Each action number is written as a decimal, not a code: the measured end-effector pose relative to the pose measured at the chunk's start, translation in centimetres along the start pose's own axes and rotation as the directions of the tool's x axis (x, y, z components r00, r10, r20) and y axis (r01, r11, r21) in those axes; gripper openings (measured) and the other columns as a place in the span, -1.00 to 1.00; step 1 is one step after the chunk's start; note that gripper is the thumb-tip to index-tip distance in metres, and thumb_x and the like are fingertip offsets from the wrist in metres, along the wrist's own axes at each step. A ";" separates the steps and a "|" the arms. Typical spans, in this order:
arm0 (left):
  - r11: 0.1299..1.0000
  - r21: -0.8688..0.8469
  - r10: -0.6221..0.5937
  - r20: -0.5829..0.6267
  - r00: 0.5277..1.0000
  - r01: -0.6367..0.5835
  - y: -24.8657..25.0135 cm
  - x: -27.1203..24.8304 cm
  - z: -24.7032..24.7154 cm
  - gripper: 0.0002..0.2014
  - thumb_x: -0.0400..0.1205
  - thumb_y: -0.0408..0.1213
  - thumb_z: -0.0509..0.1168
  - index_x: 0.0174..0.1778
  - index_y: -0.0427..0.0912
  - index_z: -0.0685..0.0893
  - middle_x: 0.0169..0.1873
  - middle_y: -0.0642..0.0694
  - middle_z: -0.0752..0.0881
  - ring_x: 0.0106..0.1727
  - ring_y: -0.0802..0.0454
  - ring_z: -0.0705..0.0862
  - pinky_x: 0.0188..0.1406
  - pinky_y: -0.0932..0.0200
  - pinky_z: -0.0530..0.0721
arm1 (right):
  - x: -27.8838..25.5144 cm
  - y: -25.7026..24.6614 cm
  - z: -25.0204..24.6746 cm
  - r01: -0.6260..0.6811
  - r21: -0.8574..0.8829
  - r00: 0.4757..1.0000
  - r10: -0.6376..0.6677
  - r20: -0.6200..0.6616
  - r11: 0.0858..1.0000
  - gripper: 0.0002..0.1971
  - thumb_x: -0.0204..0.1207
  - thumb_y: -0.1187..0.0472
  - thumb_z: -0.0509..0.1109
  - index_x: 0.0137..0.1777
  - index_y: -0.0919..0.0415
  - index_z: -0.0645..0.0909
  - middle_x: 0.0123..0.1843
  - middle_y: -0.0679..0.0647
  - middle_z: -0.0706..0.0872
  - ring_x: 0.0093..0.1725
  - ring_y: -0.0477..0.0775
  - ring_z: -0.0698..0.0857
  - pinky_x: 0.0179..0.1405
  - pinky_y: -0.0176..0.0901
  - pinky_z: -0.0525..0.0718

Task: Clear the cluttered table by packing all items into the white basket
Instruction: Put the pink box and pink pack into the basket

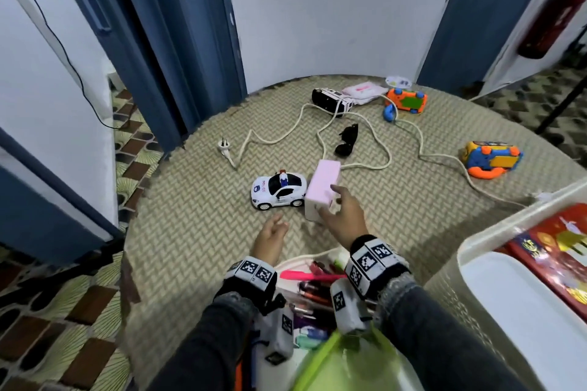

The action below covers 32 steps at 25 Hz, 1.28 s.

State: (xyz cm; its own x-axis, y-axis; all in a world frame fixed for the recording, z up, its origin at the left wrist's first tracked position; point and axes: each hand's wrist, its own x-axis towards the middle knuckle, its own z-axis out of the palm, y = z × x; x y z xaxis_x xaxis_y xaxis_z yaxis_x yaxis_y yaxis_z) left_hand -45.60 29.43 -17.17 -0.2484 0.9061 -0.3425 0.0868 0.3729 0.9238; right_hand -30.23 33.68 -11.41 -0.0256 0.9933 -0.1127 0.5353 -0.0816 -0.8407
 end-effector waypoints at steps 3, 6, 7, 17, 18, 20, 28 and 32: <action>0.998 0.058 -0.030 0.071 0.997 0.026 -1.0 3.7 1.2 -0.60 0.71 -0.13 0.20 0.49 -0.07 0.46 0.17 0.08 0.54 0.30 0.07 0.50 0.47 0.06 0.39 | 3.7 0.6 1.2 -0.010 0.012 1.000 0.010 -0.012 1.000 -0.35 0.50 0.17 0.47 0.57 0.17 0.33 0.38 0.33 0.43 0.34 0.25 0.49 0.00 -0.39 0.29; 0.999 0.033 -0.011 0.075 0.997 0.008 -2.1 6.3 2.4 -0.39 0.48 0.11 0.34 0.43 -0.04 0.52 0.21 0.05 0.65 0.36 -0.01 0.57 0.51 -0.05 0.40 | 5.7 1.0 2.3 -0.007 0.002 0.999 0.007 0.032 1.000 -0.27 0.46 0.09 0.52 0.59 0.13 0.29 0.43 0.32 0.36 0.39 0.23 0.45 0.14 -0.35 0.30; 0.999 0.038 0.001 0.073 0.997 -0.004 -2.5 6.7 2.8 -0.35 0.42 0.16 0.35 0.42 -0.05 0.54 0.22 0.00 0.68 0.36 -0.03 0.59 0.50 -0.08 0.43 | 5.9 1.2 2.5 -0.014 -0.010 0.999 0.014 0.043 1.000 -0.23 0.44 0.06 0.53 0.60 0.12 0.28 0.44 0.30 0.36 0.41 0.22 0.44 0.19 -0.31 0.31; 0.992 0.031 0.114 0.175 0.978 -0.121 -1.9 4.5 2.9 -0.68 0.74 -0.11 0.14 0.39 -0.03 0.56 0.32 -0.05 0.65 0.38 0.05 0.57 0.44 0.03 0.48 | 3.2 2.5 1.7 -0.078 0.302 0.980 0.128 -0.152 0.950 -0.39 0.35 0.24 0.54 0.42 0.04 0.48 0.22 0.11 0.65 0.06 0.05 0.65 -0.11 -0.28 0.63; 0.993 0.033 0.109 0.168 0.980 -0.116 -1.5 3.6 2.5 -0.75 0.76 -0.12 0.10 0.30 0.10 0.58 0.26 -0.02 0.68 0.32 0.06 0.61 0.38 0.04 0.52 | 2.3 2.3 1.6 -0.074 0.357 0.979 0.136 -0.153 0.931 -0.40 0.36 0.25 0.54 0.41 0.01 0.48 0.21 0.12 0.67 0.06 0.06 0.68 -0.11 -0.27 0.68; 0.993 0.007 0.114 0.143 0.983 -0.117 -0.4 1.5 2.0 -0.79 0.75 -0.08 0.07 0.12 0.28 0.58 0.18 0.04 0.72 0.23 0.08 0.66 0.27 0.02 0.59 | 0.2 1.6 1.3 -0.029 0.454 0.985 0.103 -0.140 0.891 -0.39 0.31 0.22 0.53 0.38 -0.04 0.49 0.19 0.14 0.70 0.06 0.08 0.73 -0.04 -0.15 0.75; 0.905 -0.351 0.279 0.063 0.958 -0.241 5.1 -7.9 -0.1 -0.54 0.56 -0.09 0.29 0.41 0.06 0.50 0.26 0.00 0.71 0.30 -0.02 0.67 0.26 -0.05 0.63 | -9.1 -2.4 -1.1 0.158 0.544 0.983 -0.182 -0.011 0.824 -0.29 0.24 0.05 0.33 0.47 -0.19 0.30 0.36 0.07 0.60 0.24 0.08 0.67 0.20 0.12 0.69; 0.874 -0.337 0.388 0.047 0.921 -0.351 7.4 -12.7 -0.4 -0.46 0.55 -0.17 0.32 0.49 0.07 0.41 0.24 0.09 0.71 0.30 0.09 0.66 0.10 0.22 0.67 | -12.2 -3.6 -3.3 0.212 0.493 0.975 -0.218 -0.047 0.844 -0.29 0.28 -0.01 0.31 0.48 -0.39 0.25 0.45 0.04 0.49 0.42 0.19 0.50 0.36 0.38 0.49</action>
State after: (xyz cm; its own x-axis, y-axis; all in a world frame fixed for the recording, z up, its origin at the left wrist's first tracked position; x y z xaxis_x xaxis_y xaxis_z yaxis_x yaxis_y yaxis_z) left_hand -42.19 20.57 -5.85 -0.1499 0.9881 0.0349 -0.1627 -0.0594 0.9849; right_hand -29.10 22.14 -5.25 -0.1018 0.9900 0.0981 0.0300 0.1016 -0.9944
